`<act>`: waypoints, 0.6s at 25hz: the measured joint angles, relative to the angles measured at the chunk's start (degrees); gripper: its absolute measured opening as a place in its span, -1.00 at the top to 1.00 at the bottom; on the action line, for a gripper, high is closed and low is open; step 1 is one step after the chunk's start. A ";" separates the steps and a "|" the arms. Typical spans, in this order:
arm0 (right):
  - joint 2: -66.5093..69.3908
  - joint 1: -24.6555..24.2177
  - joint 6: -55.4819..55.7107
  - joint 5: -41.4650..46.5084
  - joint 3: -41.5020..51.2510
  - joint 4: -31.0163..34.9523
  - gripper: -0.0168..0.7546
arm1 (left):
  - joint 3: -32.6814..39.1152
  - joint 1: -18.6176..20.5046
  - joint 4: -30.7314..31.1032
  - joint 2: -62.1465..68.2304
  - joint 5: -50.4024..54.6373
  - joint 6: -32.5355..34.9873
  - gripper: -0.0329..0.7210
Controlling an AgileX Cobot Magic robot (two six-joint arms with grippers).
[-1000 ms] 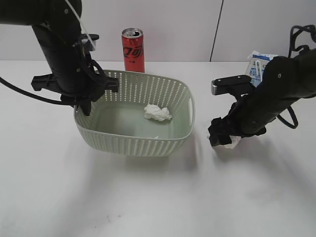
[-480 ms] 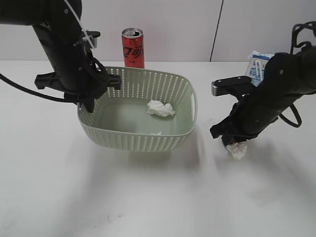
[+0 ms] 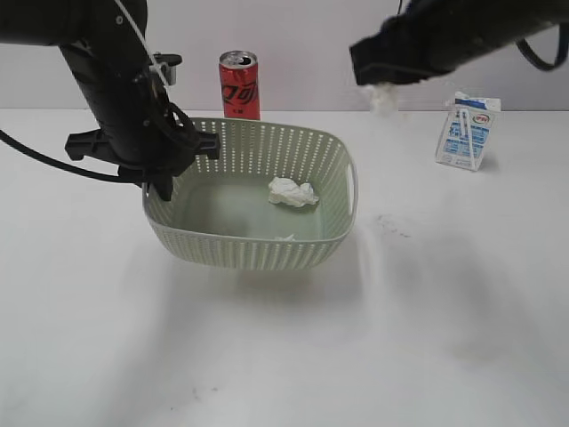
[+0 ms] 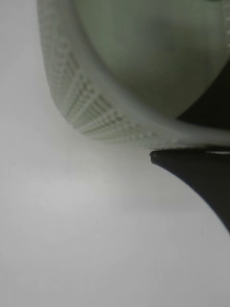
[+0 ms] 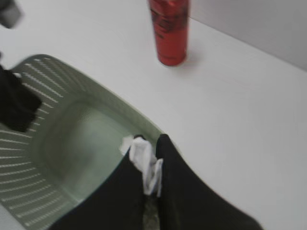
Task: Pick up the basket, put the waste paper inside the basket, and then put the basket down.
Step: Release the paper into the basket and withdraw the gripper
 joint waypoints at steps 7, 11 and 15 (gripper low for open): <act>6.86 7.28 -6.47 1.96 -2.68 2.19 0.32 | 0.00 0.00 -0.84 0.00 0.24 2.24 0.96; 8.50 7.80 -6.69 2.61 -2.68 3.47 -0.60 | 0.00 0.00 -1.88 0.00 0.30 2.46 0.96; 8.00 7.04 -4.87 3.74 -3.31 2.88 -0.68 | 0.00 0.00 -2.77 0.00 0.46 2.57 0.96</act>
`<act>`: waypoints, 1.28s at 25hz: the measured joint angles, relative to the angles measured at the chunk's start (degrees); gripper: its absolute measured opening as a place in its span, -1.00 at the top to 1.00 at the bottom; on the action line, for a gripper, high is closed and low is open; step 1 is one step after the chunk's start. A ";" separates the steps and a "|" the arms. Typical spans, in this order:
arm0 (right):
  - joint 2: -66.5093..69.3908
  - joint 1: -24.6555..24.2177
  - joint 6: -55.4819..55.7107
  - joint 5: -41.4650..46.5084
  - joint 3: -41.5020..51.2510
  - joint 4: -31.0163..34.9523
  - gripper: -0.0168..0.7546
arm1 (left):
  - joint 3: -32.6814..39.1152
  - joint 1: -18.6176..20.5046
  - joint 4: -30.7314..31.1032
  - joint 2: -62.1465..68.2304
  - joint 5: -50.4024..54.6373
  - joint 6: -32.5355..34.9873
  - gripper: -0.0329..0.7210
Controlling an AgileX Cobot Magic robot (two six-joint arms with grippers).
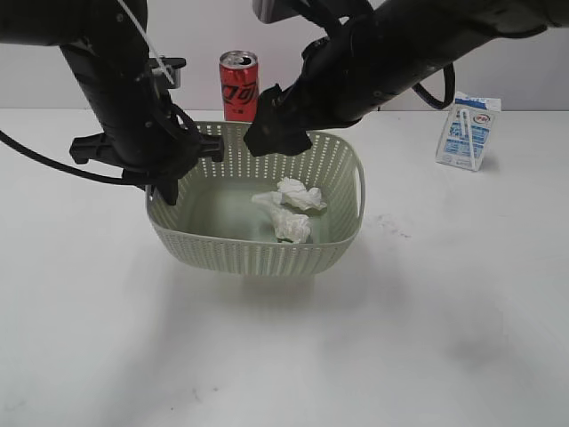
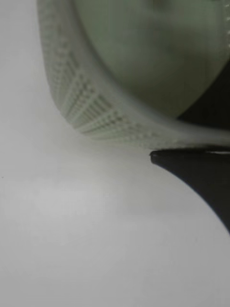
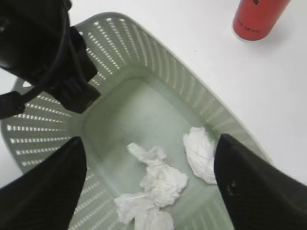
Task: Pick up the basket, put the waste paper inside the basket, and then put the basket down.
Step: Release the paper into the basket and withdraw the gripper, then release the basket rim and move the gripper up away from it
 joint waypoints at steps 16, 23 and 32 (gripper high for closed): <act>-7.50 -30.33 12.42 36.44 -3.38 -17.06 -0.39 | 0.00 0.00 -3.08 0.00 -0.09 0.00 0.96; -22.09 -31.03 16.85 38.38 2.22 -18.50 -0.36 | 0.00 0.02 -4.27 0.00 -3.58 0.00 0.96; -52.93 -31.03 18.84 35.98 23.32 -18.50 -0.36 | -5.49 0.02 -8.64 7.69 -2.25 0.00 0.95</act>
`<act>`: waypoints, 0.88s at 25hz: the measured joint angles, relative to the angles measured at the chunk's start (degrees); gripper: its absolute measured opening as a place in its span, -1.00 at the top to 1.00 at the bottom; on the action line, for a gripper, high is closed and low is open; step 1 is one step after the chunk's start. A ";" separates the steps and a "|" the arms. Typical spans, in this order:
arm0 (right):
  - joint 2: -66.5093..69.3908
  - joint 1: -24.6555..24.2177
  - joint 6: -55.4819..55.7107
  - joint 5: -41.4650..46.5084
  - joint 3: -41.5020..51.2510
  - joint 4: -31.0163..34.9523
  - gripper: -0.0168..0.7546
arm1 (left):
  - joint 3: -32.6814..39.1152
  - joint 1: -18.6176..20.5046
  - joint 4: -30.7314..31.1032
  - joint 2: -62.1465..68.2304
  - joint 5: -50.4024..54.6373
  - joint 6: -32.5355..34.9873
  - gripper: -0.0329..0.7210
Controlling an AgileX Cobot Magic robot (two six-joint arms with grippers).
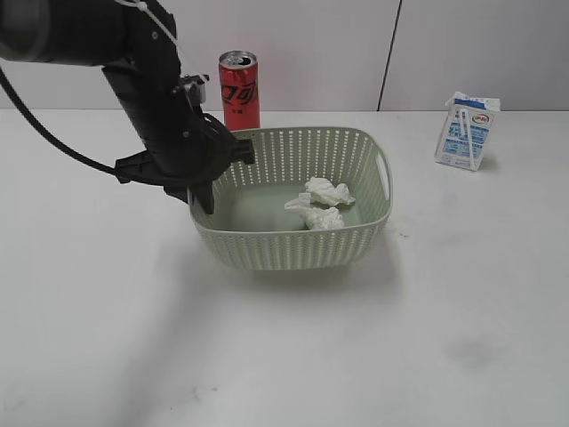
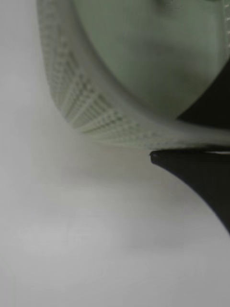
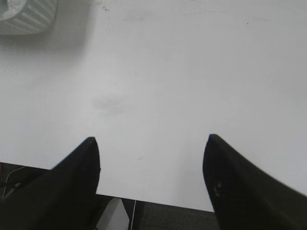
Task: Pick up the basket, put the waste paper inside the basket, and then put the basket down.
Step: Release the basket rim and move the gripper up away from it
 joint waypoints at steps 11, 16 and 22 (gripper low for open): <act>-38.03 0.00 4.42 -4.93 23.14 0.00 -0.36 | -3.94 0.00 0.68 5.94 2.57 0.00 0.63; -47.05 0.00 6.20 -6.16 23.93 0.00 -0.35 | -4.06 0.00 2.81 5.94 2.23 0.00 0.07; -47.43 0.00 6.53 -6.34 24.00 0.00 -0.34 | -4.12 0.53 3.90 5.19 5.17 0.34 -0.79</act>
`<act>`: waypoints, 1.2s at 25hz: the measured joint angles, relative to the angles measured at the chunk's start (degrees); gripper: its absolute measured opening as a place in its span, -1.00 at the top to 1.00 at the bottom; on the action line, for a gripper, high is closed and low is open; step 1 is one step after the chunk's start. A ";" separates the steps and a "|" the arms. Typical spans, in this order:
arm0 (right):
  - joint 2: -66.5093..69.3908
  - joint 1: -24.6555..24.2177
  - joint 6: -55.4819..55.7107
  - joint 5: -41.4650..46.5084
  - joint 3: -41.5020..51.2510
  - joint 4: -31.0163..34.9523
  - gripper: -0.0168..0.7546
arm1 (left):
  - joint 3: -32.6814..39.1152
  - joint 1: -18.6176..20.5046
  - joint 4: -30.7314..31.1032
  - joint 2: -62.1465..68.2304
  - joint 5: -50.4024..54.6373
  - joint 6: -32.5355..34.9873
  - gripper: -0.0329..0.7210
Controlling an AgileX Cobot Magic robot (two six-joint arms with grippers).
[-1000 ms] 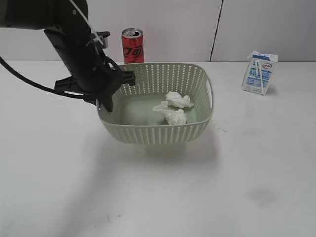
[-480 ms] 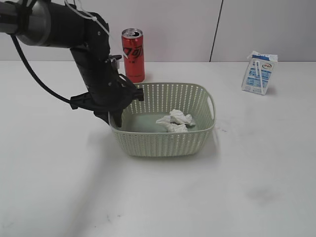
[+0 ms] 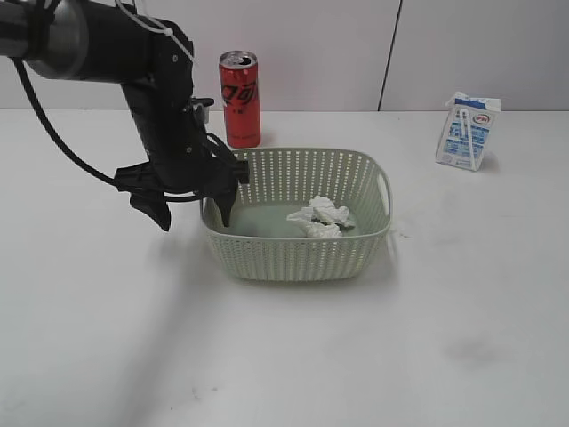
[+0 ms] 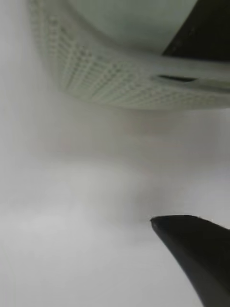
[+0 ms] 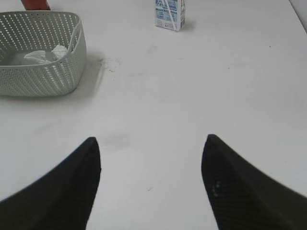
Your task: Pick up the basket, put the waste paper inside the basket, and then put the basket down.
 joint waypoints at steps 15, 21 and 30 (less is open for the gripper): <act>0.00 0.00 -0.04 -0.40 0.00 -6.60 -0.34 | -1.71 7.15 10.28 -17.34 10.41 8.93 -0.80; 0.00 0.00 -0.04 -0.40 0.00 -6.60 -0.34 | -1.71 15.00 10.85 -21.28 12.74 16.29 -0.76; 0.00 0.00 -0.04 -0.40 0.00 -6.49 -0.34 | 11.09 22.67 9.48 -32.88 12.78 23.03 -0.66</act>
